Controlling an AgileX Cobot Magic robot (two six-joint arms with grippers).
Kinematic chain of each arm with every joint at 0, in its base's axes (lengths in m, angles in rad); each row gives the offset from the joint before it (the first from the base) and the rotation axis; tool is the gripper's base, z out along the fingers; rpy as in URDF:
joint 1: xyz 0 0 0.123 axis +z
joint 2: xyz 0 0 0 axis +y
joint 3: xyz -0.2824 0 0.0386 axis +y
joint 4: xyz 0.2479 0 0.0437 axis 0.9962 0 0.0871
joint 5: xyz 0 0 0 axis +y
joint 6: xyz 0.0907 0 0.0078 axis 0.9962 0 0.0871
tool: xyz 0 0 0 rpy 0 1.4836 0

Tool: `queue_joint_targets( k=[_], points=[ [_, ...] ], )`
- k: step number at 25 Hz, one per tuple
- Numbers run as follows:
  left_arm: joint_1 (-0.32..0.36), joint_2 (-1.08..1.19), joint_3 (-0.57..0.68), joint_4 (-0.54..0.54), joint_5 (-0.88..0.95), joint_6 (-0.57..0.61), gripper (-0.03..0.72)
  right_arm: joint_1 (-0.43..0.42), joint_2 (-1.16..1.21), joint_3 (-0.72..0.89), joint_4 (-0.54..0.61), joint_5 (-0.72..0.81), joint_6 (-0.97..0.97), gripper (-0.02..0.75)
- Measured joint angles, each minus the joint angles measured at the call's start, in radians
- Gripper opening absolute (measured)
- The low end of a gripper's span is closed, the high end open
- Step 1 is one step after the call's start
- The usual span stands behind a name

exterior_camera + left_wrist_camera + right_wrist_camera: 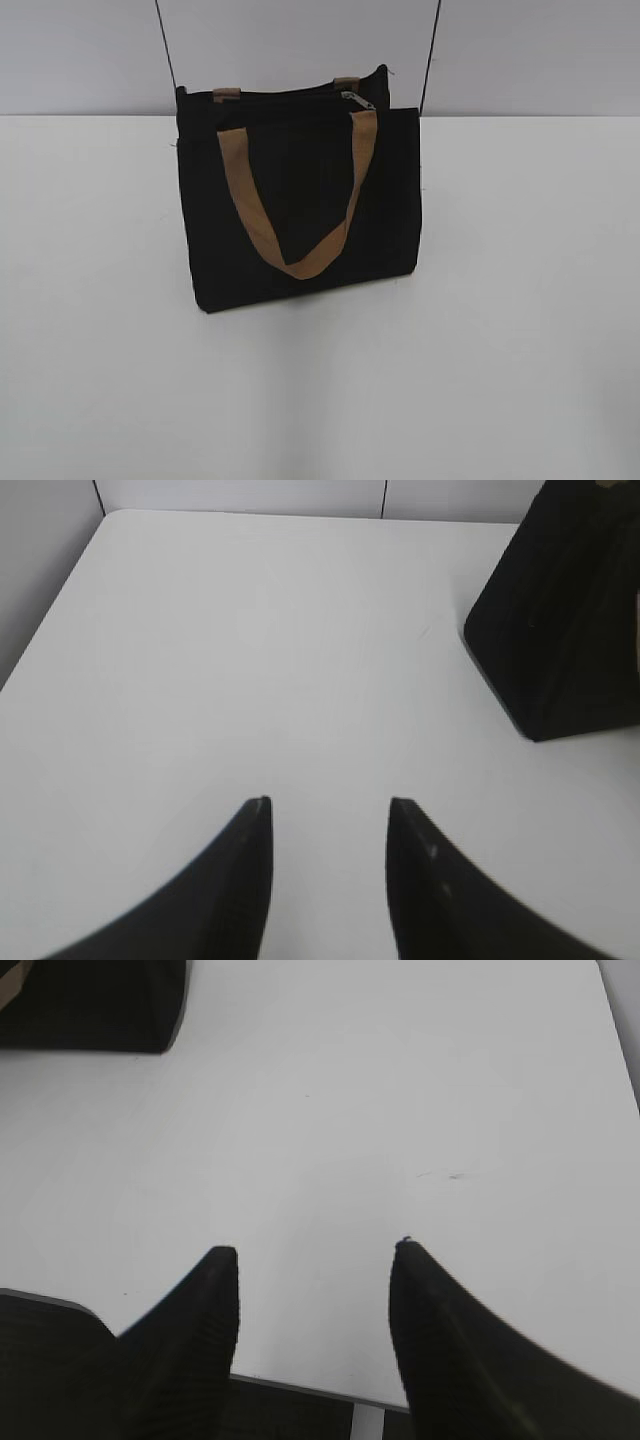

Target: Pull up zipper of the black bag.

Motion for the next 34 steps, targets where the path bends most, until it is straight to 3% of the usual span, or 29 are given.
queue_joint_targets(
  k=[5, 10, 12, 18, 26, 34],
  points=[
    [0.000, 0.000, 0.000, 0.005, -0.001, 0.000, 0.326, 0.000, 0.000, 0.000, 0.000, 0.000, 0.000, 0.411],
    [0.000, 0.000, 0.000, 0.004, -0.001, 0.000, 0.585, 0.000, 0.000, 0.000, 0.001, 0.000, 0.000, 0.573],
    [0.000, 0.000, 0.000, -0.002, -0.001, 0.003, 0.641, 0.000, 0.000, 0.000, 0.001, 0.000, 0.000, 0.605],
    [0.000, 0.000, 0.000, -0.018, -0.001, 0.012, 0.617, 0.000, 0.000, 0.000, 0.001, 0.000, 0.003, 0.618],
    [0.000, 0.000, 0.000, -0.019, -0.001, 0.012, 0.514, 0.000, 0.000, 0.000, 0.001, 0.000, 0.005, 0.530],
    [0.000, 0.000, 0.000, -0.022, -0.001, 0.013, 0.638, 0.000, 0.000, 0.000, 0.001, 0.000, 0.006, 0.510]
  ],
)
